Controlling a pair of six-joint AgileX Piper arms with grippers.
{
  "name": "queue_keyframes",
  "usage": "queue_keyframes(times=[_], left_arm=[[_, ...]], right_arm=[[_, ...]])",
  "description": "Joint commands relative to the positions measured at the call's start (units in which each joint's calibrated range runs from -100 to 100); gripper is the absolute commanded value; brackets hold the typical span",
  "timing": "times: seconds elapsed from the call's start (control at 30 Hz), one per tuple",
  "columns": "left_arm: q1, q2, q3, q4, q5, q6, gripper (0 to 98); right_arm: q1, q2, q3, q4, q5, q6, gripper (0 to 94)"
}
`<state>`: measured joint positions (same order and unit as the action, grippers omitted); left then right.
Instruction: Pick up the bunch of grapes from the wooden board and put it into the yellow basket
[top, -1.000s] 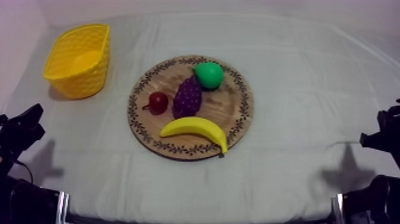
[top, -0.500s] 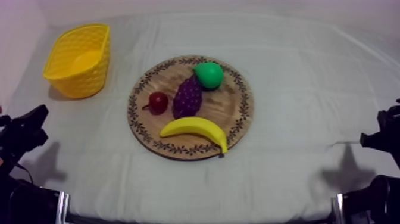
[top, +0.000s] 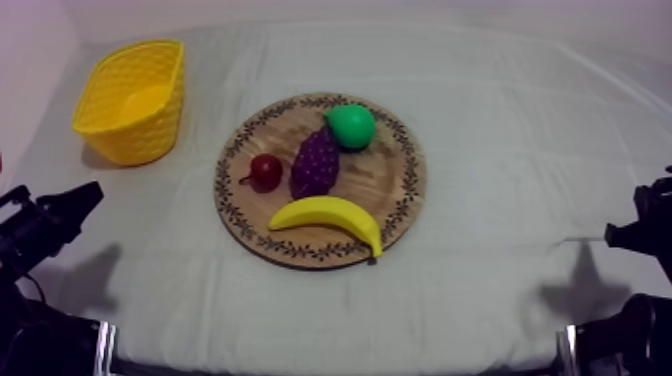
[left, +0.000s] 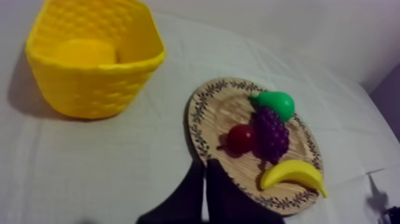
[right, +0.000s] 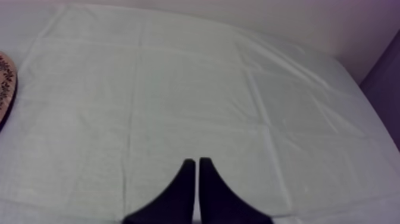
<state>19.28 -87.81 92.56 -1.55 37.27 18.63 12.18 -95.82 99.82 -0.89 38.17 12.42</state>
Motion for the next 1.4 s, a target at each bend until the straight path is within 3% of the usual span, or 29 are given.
queue_keyframes(times=[0.0, 0.33, 0.6, 0.87, 1.37], left_arm=[[0.8, 9.4, -8.6, 0.56, 4.9, 1.3, 0.0], [2.7, 35.6, -44.4, 3.62, 30.7, 3.1, 0.0], [6.1, 53.4, -65.5, 2.58, 46.6, 6.5, 0.0], [11.4, 70.6, -80.4, 0.74, 53.6, 9.5, 0.0], [16.6, 94.2, -97.6, 0.71, 57.1, 11.6, 0.5]], right_arm=[[0.0, 0.0, 0.0, 0.0, 0.0, 0.0, 0.3], [0.0, 0.0, 0.0, 0.0, 0.0, 0.0, 0.3], [0.0, 0.0, 0.0, 0.0, 0.0, 0.0, 0.3], [0.0, 0.0, 0.0, 0.0, 0.0, 0.0, 0.3], [0.0, 0.0, 0.0, 0.0, 0.0, 0.0, 0.3]])
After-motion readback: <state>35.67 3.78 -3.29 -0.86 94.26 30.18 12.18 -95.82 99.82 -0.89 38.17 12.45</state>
